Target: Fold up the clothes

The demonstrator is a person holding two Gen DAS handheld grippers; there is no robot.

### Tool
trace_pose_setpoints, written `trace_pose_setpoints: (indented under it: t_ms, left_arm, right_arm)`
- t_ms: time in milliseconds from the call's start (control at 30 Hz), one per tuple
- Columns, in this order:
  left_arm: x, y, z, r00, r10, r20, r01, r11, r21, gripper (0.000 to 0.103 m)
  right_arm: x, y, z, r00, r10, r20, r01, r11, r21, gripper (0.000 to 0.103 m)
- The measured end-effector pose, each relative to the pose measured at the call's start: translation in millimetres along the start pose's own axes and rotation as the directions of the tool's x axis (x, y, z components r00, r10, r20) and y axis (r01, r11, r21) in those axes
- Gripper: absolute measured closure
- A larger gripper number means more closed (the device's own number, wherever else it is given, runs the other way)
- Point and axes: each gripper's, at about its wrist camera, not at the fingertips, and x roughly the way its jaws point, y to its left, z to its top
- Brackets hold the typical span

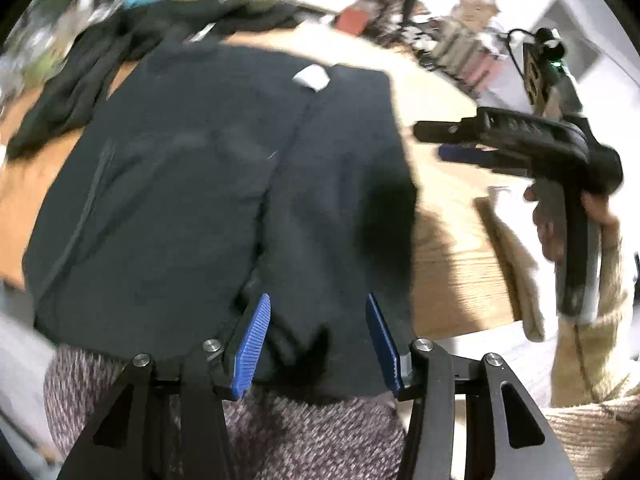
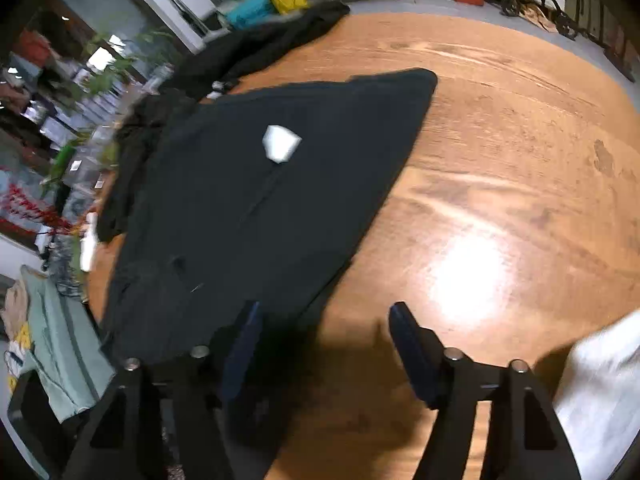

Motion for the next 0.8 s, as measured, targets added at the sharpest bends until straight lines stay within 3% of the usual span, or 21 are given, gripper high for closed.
trace_pose_setpoints:
  t_ms: [100, 200, 300, 333, 367, 400, 433, 500, 533, 633, 733, 800]
  left_arm:
    - [10.7, -18.9, 4.8, 0.999, -0.044, 0.001, 0.043, 0.995, 0.087, 0.052]
    - [31.1, -30.8, 7.7, 0.999, 0.025, -0.026, -0.021, 0.992, 0.122, 0.052]
    - [30.3, -26.9, 5.5, 0.999, 0.019, -0.047, -0.014, 0.994, 0.104, 0.052]
    - [27.8, -26.3, 5.3, 0.998, 0.052, -0.043, -0.047, 0.993, 0.111, 0.052]
    - [29.4, -30.2, 5.7, 0.992, 0.122, -0.044, -0.115, 0.985, 0.132, 0.052]
    - [30.6, -31.5, 6.4, 0.972, 0.230, -0.048, -0.220, 0.962, 0.165, 0.056]
    - [34.2, -33.3, 7.6, 0.942, 0.329, -0.062, -0.312, 0.930, 0.192, 0.068]
    - [39.0, -28.5, 12.9, 0.918, 0.376, -0.124, -0.349, 0.917, 0.195, 0.086]
    - [40.3, -25.9, 15.9, 0.926, 0.340, -0.163, -0.313, 0.934, 0.174, 0.091]
    - [44.6, -22.2, 22.8, 0.930, 0.266, -0.254, -0.241, 0.962, 0.126, 0.097]
    - [48.7, -24.1, 28.0, 0.921, 0.233, -0.311, -0.210, 0.972, 0.107, 0.097]
    - [49.8, -25.8, 30.4, 0.918, 0.220, -0.331, -0.195, 0.975, 0.108, 0.097]
  right_arm:
    - [-10.4, 27.6, -21.3, 0.986, 0.164, 0.042, -0.159, 0.983, -0.088, 0.025]
    - [9.0, 37.8, -29.2, 0.988, 0.154, -0.008, -0.154, 0.983, -0.097, 0.028]
    - [17.6, 25.0, -29.5, 0.984, 0.174, -0.030, -0.175, 0.984, -0.020, 0.040]
    - [20.2, 20.4, -29.4, 0.983, 0.182, -0.036, -0.182, 0.983, 0.008, 0.041]
    - [22.8, 15.7, -29.4, 0.981, 0.190, -0.042, -0.189, 0.981, 0.035, 0.041]
    - [20.5, 15.3, -29.6, 0.984, 0.173, -0.032, -0.172, 0.985, 0.032, 0.041]
    - [16.4, 17.8, -31.2, 0.995, 0.091, -0.027, -0.091, 0.996, 0.016, 0.042]
    - [14.2, 20.9, -28.3, 0.998, -0.059, -0.028, 0.058, 0.998, -0.013, 0.046]
    - [13.4, 22.3, -26.6, 0.991, -0.132, -0.027, 0.131, 0.991, -0.028, 0.061]
    - [11.4, 38.3, -18.5, 0.994, -0.107, 0.013, 0.108, 0.991, -0.076, 0.075]
    - [19.0, 55.7, -9.9, 0.995, -0.093, 0.026, 0.096, 0.984, -0.149, 0.079]
    - [41.4, 64.3, -7.3, 0.992, -0.125, -0.030, 0.116, 0.974, -0.193, 0.081]
